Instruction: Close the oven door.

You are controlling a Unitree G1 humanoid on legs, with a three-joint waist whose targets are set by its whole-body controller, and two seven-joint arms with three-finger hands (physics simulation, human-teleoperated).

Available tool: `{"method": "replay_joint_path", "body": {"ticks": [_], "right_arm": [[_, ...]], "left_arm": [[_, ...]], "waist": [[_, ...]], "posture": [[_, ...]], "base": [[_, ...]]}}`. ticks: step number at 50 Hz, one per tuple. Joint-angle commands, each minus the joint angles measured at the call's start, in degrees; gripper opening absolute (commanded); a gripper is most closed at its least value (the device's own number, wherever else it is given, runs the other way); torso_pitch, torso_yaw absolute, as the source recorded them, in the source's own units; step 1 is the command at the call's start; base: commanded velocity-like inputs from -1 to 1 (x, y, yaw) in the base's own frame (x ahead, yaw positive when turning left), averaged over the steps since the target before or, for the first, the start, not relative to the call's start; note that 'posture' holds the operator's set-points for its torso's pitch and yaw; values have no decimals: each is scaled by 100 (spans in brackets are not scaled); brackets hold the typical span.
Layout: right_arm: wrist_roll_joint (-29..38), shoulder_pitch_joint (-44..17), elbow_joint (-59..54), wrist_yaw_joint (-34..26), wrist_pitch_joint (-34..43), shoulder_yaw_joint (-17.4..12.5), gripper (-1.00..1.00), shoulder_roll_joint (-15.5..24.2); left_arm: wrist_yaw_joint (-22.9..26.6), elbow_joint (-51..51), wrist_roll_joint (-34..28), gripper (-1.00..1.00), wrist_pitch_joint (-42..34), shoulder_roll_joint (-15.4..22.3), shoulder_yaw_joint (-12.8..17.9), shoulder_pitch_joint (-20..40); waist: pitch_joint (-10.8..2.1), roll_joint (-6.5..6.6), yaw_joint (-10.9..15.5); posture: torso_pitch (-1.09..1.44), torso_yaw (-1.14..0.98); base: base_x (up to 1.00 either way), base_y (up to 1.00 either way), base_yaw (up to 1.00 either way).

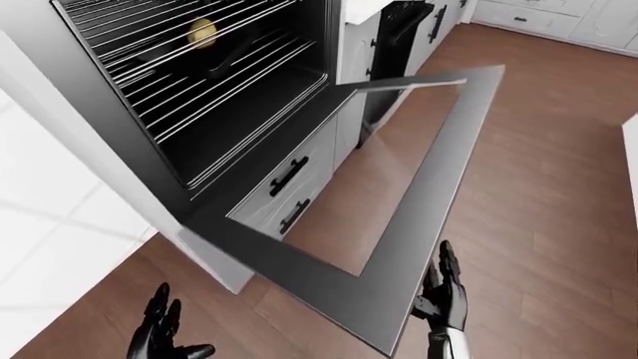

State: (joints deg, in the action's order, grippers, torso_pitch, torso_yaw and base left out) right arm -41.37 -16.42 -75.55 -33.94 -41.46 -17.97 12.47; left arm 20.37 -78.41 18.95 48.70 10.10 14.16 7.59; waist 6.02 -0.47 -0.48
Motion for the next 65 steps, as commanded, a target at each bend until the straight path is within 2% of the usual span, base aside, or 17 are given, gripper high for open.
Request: {"method": "replay_joint_path", "body": {"ticks": [1, 7, 16, 22, 30, 39, 43, 48, 55, 65], "right_arm": [[-37, -85, 156, -56, -143, -11, 100, 73], [-82, -84, 179, -87, -126, 1, 100, 77], [-139, -106, 279, -106, -110, 21, 100, 90], [-216, -98, 477, -98, -16, 31, 100, 154], [-353, 42, 1195, -57, 562, 81, 100, 177], [-76, 326, 2577, 538, 1351, 207, 100, 65], [179, 332, 2778, 696, 1430, 232, 100, 32], [330, 266, 2568, 609, 1295, 223, 100, 4], [482, 222, 2825, 664, 1429, 298, 100, -26], [715, 372, 4240, 1171, 2287, 419, 100, -132]], "left_arm": [[20, 111, 40, 100, 129, 65, 22, 58], [70, 90, 67, 100, 98, 83, 36, 73], [-29, 59, -21, 100, 73, 109, 39, 86], [-66, 78, -92, 100, 97, 86, 19, 68], [-84, 61, -71, 100, 7, 108, 68, 113], [-150, 37, -160, 100, 34, 113, 72, 104], [-208, 52, -220, 100, 46, 96, 45, 84], [-187, 52, -217, 100, 25, 91, 51, 84], [-169, 49, -193, 100, 7, 93, 65, 84], [-175, 58, -195, 100, 15, 76, 49, 77]], "waist": [[-73, -3, -1], [162, -3, -10], [448, -7, -27], [556, -12, -37], [595, -30, -39], [590, -29, -25], [585, -27, -22], [580, -24, -27], [589, -16, -30], [568, -10, -11]], "posture": [[17, 0], [23, 0], [32, 0], [32, 0], [32, 0], [32, 0], [32, 0], [32, 0], [32, 0], [32, 0]], "base": [[0, 0, 0], [0, 0, 0], [0, 0, 0], [0, 0, 0], [0, 0, 0], [0, 0, 0], [0, 0, 0], [0, 0, 0], [0, 0, 0], [0, 0, 0]]}}
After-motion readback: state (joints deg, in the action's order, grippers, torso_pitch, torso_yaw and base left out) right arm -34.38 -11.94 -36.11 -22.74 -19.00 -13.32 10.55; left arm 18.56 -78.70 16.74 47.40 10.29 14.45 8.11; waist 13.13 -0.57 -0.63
